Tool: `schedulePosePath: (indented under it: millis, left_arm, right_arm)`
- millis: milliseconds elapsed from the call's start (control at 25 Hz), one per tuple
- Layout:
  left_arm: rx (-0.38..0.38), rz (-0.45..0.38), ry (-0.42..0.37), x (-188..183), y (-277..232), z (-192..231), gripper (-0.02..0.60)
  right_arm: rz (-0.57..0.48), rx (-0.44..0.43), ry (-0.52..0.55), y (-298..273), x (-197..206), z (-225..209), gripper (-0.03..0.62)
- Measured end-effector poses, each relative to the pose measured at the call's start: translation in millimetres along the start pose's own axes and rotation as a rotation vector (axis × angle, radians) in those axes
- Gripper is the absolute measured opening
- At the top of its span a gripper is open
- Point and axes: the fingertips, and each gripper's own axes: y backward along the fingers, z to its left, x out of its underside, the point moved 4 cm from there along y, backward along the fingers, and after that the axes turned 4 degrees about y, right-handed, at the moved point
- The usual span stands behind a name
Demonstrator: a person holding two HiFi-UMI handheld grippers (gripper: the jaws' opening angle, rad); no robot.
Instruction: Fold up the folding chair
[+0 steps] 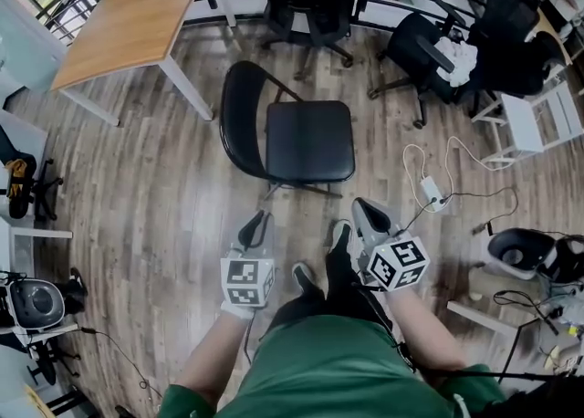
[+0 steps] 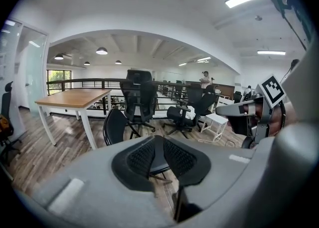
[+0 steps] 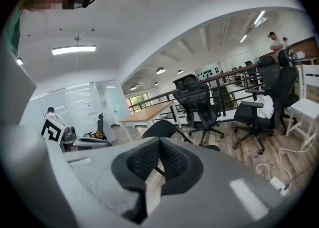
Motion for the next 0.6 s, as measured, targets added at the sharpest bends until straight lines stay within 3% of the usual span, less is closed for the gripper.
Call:
schedulePosePath:
  millis: [440,600]
  left_arm:
    - [-0.069,0.034,-0.007,-36,-73,17,0.060]
    - [-0.103,0.062,0.031,-46,-109,26,0.058]
  right_arm:
    - [0.020,-0.064,-0.057,-76,-19,-63,0.003]
    - [0.041,-0.104,-0.067,-108,-29,-93,0.003]
